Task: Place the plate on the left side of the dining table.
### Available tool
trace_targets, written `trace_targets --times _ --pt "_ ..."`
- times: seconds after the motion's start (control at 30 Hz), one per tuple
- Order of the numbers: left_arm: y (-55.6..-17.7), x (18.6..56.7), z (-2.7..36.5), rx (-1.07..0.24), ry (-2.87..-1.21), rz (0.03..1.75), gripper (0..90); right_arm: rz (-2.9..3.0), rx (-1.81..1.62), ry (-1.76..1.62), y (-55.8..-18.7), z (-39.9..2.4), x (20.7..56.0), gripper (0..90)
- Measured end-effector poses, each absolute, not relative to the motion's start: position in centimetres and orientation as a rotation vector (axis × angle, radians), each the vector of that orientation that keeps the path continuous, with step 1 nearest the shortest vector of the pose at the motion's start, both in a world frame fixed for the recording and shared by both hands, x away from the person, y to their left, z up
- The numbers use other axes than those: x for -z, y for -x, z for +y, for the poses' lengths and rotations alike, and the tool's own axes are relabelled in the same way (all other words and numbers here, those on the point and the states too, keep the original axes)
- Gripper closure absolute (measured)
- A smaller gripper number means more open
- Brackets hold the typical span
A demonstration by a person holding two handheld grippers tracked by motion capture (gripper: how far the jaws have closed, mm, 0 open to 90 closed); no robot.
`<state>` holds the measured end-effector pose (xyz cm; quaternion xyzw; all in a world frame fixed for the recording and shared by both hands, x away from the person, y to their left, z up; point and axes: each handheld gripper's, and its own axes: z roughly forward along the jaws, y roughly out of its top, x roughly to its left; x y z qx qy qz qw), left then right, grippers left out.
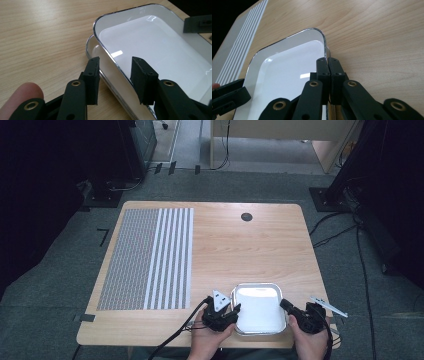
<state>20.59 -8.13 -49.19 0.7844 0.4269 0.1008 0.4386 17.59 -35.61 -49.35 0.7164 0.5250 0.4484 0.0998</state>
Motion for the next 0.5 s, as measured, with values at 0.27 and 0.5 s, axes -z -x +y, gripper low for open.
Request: trace_targets --times 0.27,0.5 --pt "-19.82 48.88 -8.35 -0.235 -1.943 1.0 63.3 1.483 -1.351 -2.123 -17.36 -36.04 48.92 89.9" --pt "-20.01 48.53 -7.69 -0.161 -1.937 1.012 67.7 1.44 -1.376 -2.132 -17.33 -35.48 48.6 89.8"
